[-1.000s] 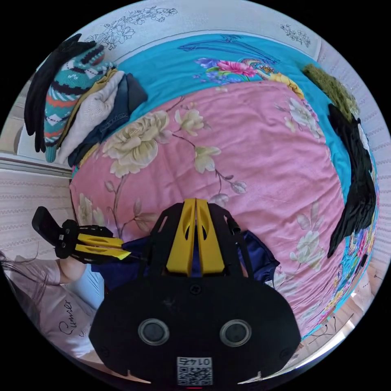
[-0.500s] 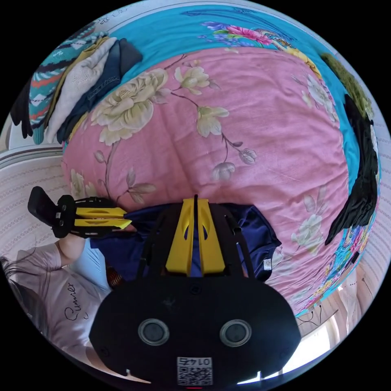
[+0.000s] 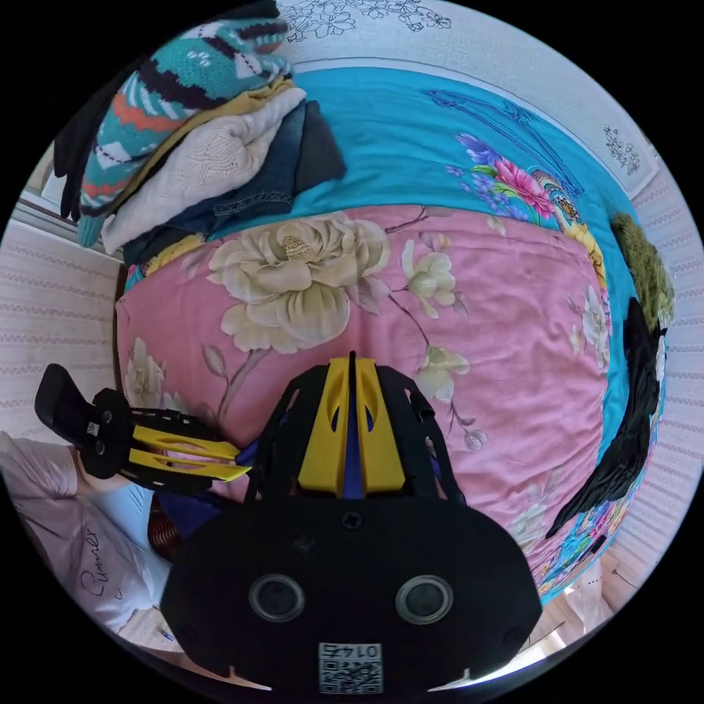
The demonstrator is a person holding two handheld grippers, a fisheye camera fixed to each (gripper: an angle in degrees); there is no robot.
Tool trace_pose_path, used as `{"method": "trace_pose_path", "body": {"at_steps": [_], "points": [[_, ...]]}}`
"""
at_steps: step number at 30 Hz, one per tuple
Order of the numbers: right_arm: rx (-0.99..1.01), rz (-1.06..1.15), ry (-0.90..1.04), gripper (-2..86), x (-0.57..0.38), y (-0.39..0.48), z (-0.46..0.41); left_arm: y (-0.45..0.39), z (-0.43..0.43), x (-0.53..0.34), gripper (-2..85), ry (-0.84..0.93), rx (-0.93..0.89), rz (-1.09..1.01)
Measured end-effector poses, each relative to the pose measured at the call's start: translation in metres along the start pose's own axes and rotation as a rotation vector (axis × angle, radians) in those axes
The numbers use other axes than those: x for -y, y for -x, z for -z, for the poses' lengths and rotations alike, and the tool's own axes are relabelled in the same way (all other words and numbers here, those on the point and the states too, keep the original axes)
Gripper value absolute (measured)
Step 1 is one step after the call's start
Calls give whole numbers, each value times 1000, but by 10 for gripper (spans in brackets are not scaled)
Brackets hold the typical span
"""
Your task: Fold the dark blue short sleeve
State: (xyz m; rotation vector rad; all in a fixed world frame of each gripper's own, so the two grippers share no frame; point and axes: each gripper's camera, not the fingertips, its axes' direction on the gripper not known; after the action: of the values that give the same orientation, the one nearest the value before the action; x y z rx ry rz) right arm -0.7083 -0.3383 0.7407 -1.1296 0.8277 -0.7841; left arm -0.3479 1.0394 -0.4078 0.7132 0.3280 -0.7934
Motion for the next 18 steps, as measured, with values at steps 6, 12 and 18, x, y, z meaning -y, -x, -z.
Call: {"method": "trace_pose_path", "body": {"at_steps": [6, 12, 18], "points": [[28, -75, -137, 53, -63, -9, -15, -14, 5, -1, 4, -55, 0, -30], [79, -139, -308, 62, -162, -12, -13, -26, -4, -1, 21, -67, 88, -66], [90, -142, -357, 62, -315, 51, -70, -42, -52, -1, 53, 4, 33, -87]]}}
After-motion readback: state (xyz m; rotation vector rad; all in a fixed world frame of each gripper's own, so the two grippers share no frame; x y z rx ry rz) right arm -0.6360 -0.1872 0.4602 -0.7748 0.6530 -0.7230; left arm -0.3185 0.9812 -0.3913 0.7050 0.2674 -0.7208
